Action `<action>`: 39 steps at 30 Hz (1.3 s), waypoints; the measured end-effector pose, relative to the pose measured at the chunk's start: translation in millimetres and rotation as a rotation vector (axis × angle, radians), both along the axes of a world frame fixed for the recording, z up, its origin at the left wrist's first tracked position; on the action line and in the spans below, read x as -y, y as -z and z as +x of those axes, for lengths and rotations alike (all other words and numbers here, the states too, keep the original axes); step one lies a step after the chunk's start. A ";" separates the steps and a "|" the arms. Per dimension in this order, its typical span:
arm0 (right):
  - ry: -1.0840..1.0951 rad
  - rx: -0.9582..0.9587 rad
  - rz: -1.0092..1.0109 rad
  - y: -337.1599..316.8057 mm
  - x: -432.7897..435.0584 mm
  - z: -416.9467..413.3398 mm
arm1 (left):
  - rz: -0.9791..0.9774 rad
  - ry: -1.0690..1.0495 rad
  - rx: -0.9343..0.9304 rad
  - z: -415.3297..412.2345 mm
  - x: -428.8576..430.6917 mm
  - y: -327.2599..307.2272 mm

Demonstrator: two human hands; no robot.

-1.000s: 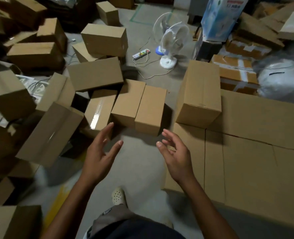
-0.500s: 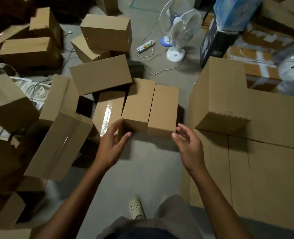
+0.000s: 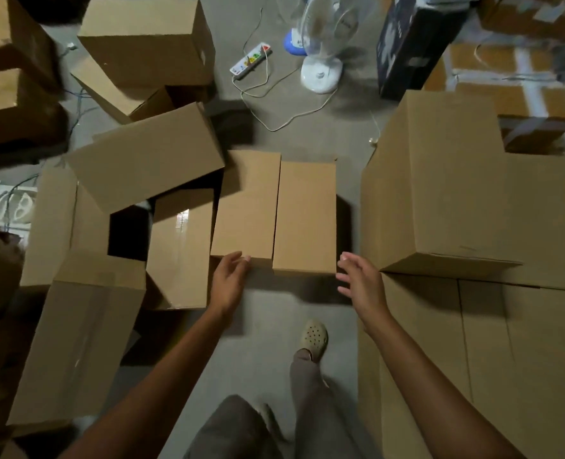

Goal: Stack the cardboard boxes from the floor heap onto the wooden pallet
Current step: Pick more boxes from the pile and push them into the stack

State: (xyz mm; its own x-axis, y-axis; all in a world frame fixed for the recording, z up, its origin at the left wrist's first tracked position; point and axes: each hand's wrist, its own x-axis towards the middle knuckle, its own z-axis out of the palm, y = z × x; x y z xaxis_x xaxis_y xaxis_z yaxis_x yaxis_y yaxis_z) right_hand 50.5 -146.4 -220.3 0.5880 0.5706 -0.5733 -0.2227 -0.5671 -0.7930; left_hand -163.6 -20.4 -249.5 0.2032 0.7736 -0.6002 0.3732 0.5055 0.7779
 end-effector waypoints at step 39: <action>0.037 -0.140 -0.391 413.9 -71.2 116.2 | -0.176 -0.018 -0.267 115.7 -116.3 362.1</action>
